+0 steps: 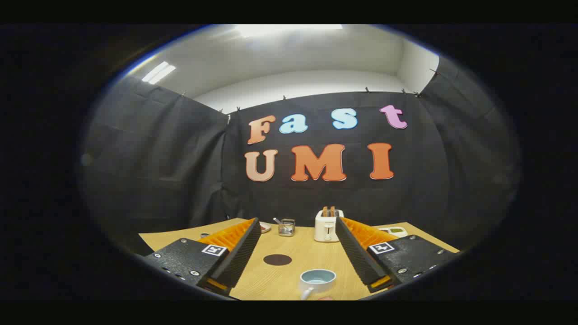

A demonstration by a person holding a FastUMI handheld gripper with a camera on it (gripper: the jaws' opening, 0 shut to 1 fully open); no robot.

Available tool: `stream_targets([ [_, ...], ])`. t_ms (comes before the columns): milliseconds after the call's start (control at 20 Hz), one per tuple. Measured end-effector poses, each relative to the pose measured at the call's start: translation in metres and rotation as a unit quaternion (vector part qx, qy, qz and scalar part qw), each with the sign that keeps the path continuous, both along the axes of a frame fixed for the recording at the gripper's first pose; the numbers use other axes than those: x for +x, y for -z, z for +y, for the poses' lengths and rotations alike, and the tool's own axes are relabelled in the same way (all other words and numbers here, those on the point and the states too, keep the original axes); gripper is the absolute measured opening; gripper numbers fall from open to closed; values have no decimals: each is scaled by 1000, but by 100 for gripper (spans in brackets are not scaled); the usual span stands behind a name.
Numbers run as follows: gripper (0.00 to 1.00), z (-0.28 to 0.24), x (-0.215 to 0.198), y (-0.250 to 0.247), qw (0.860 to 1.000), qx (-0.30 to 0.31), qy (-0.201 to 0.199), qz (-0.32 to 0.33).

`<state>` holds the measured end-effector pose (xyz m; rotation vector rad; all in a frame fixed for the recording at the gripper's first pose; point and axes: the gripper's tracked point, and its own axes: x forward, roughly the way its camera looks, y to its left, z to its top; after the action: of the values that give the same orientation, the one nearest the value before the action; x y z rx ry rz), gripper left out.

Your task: Take the bottle from table, then pour the juice into the cup, finally place the bottle on the coaster

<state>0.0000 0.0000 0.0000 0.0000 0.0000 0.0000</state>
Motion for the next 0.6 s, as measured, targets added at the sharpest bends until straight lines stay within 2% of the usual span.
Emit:
stream_targets([
  [250, 98, 8, -9, 5, 1000, -7, 16, -4],
  [400, 98, 26, -10, 6, 999, -37, 3, -13],
  [600, 98, 49, -12, -3, 999, -28, -23, -23],
])
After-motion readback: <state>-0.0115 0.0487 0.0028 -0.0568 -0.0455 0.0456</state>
